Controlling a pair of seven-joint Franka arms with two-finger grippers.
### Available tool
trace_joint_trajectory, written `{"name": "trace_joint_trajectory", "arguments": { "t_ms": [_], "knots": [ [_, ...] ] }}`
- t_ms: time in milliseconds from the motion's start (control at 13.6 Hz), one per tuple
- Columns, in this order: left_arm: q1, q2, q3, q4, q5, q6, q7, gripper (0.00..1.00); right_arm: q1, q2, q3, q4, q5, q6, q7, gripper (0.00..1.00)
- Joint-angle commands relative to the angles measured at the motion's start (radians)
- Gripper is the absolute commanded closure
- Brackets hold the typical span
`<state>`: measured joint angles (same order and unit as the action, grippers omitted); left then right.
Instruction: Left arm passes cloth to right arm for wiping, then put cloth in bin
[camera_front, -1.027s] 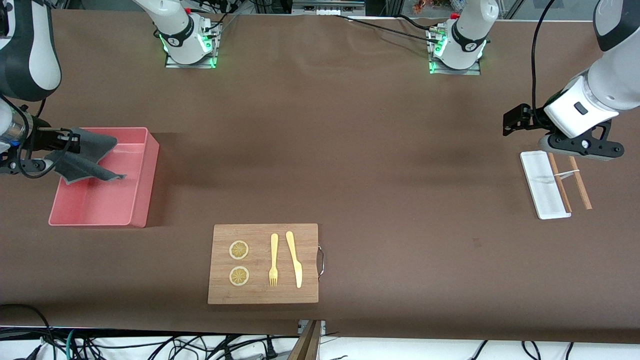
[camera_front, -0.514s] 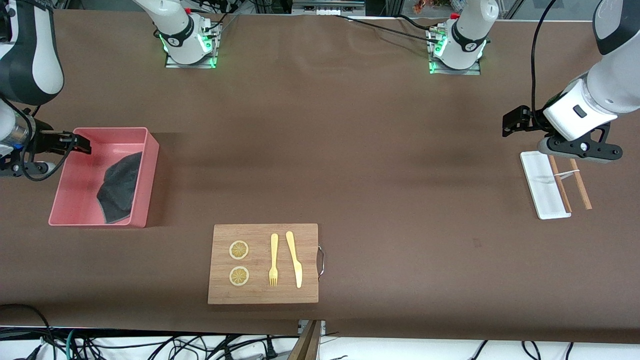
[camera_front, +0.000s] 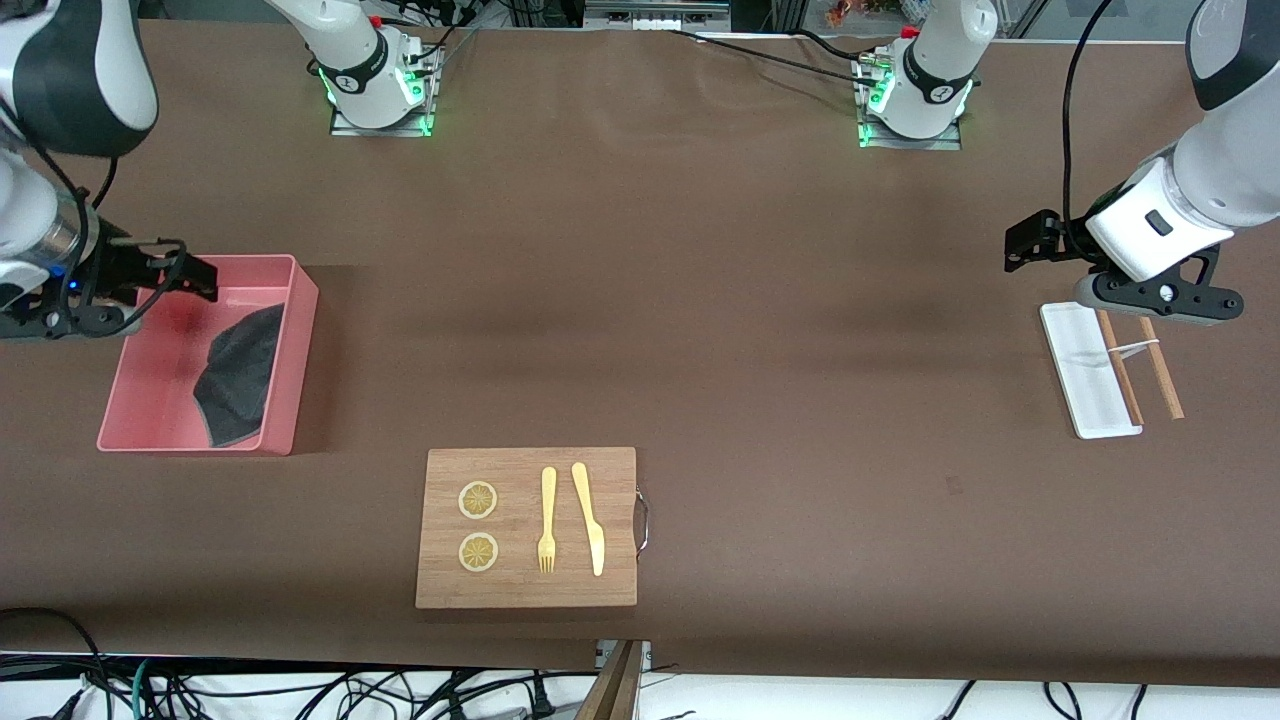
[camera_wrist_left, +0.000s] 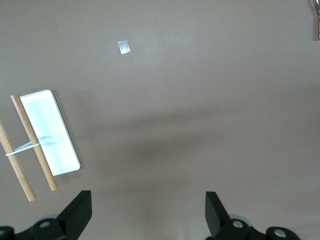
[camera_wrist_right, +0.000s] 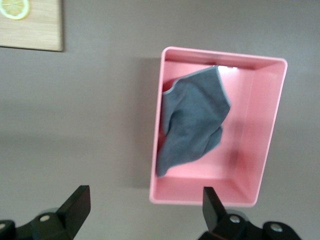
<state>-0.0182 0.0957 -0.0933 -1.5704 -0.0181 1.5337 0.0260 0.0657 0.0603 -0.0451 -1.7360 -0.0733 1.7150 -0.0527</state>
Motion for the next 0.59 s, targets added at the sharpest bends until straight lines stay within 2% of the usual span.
{"name": "trace_joint_trajectory", "arguments": {
  "t_ms": [0,147,514],
  "knots": [
    [-0.009,0.013,0.004,0.033,0.013,-0.023,-0.012,0.00,-0.015,-0.027,0.043,0.048,0.035,-0.054,0.027,0.01],
    [-0.011,0.013,0.004,0.033,0.012,-0.023,-0.012,0.00,-0.014,-0.037,0.045,0.055,0.105,-0.067,0.024,0.01],
    [-0.011,0.013,0.004,0.033,0.012,-0.023,-0.011,0.00,-0.015,-0.036,0.047,0.055,0.109,-0.060,0.011,0.01]
  ]
}}
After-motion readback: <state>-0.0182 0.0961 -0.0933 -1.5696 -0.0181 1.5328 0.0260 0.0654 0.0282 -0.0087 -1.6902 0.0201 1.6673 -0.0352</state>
